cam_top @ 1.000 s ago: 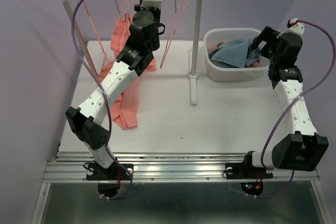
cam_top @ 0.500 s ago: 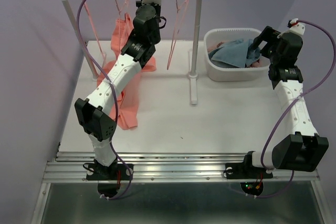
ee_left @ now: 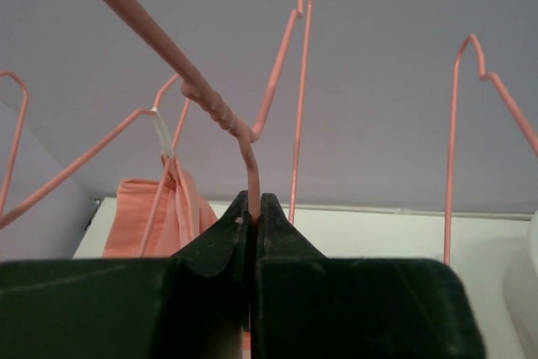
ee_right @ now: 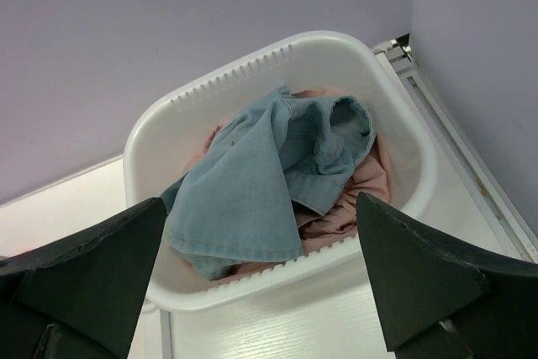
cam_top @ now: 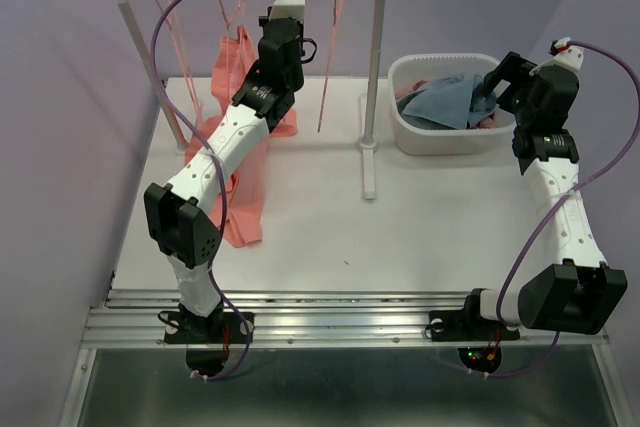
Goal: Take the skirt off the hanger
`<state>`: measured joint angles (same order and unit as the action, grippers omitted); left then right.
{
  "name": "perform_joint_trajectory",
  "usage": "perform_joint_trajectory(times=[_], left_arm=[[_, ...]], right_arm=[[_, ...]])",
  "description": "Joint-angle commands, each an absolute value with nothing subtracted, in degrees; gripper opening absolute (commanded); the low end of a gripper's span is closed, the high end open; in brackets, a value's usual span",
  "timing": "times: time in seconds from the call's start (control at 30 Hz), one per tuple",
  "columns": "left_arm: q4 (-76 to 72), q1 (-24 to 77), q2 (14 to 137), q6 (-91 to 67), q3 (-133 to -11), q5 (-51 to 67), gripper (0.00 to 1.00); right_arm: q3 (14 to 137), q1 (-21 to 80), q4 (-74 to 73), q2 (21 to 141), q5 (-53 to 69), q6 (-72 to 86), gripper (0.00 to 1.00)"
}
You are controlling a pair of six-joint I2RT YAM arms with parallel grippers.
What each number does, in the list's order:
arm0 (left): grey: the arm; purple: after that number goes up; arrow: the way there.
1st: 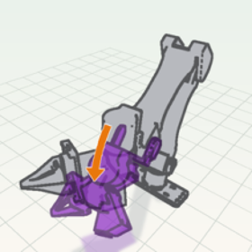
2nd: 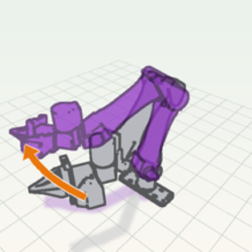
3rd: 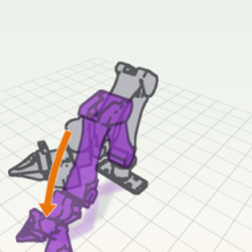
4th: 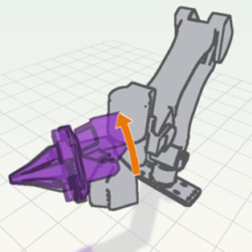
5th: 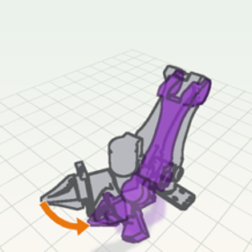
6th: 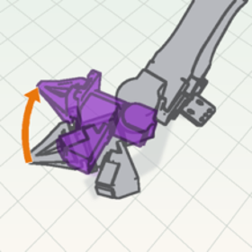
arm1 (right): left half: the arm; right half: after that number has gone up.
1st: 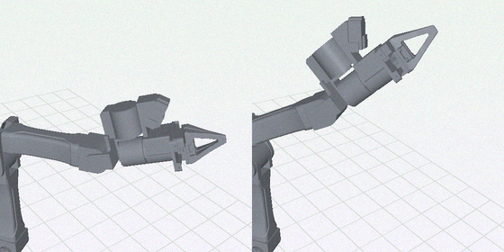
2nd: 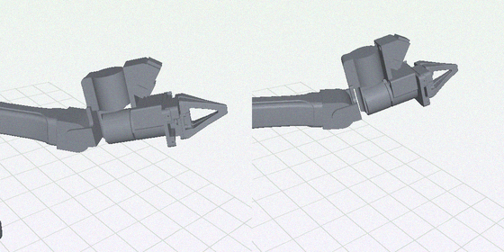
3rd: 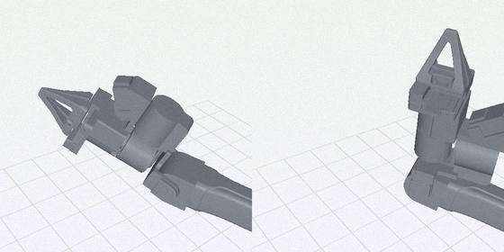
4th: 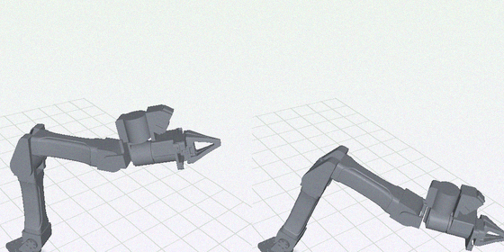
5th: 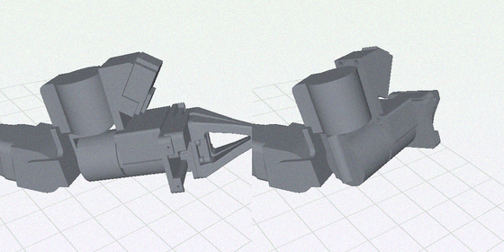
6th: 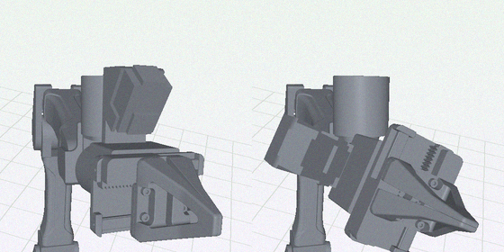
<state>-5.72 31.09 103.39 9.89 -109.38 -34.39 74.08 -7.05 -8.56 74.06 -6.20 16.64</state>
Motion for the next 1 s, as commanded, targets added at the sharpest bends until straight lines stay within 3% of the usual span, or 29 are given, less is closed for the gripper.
perform_joint_trajectory(times=[0.0, 0.4, 0.6, 0.63, 0.8, 0.97], left_arm=[[-8.3, 30.7, 101.5, 7.8, -108.2, -34.1, 0.00], [-6.4, 30.5, 101.5, 6.6, -108.2, -34.5, 0.03], [-5.1, 30.5, 100.2, 6.2, -107.8, -32.9, 0.32], [-4.9, 30.6, 100.0, 5.5, -107.8, -32.6, 0.42], [-4.5, 30.6, 98.4, 5.1, -107.1, -32.3, 0.44], [-2.8, 30.7, 96.2, 4.0, -105.7, -30.9, 0.64]], right_arm=[[73.7, -6.7, -6.5, 72.1, -6.2, 16.1, 1.00], [73.3, -6.7, -6.5, 71.6, -5.5, 16.3, 1.00], [73.1, -6.7, -6.3, 71.3, -5.5, 16.6, 1.00], [73.0, -6.7, -6.3, 71.4, -5.4, 16.9, 1.00], [73.1, -6.7, -6.4, 71.8, -4.2, 17.3, 1.00], [73.1, -6.7, -6.5, 71.4, -3.4, 17.5, 1.00]])
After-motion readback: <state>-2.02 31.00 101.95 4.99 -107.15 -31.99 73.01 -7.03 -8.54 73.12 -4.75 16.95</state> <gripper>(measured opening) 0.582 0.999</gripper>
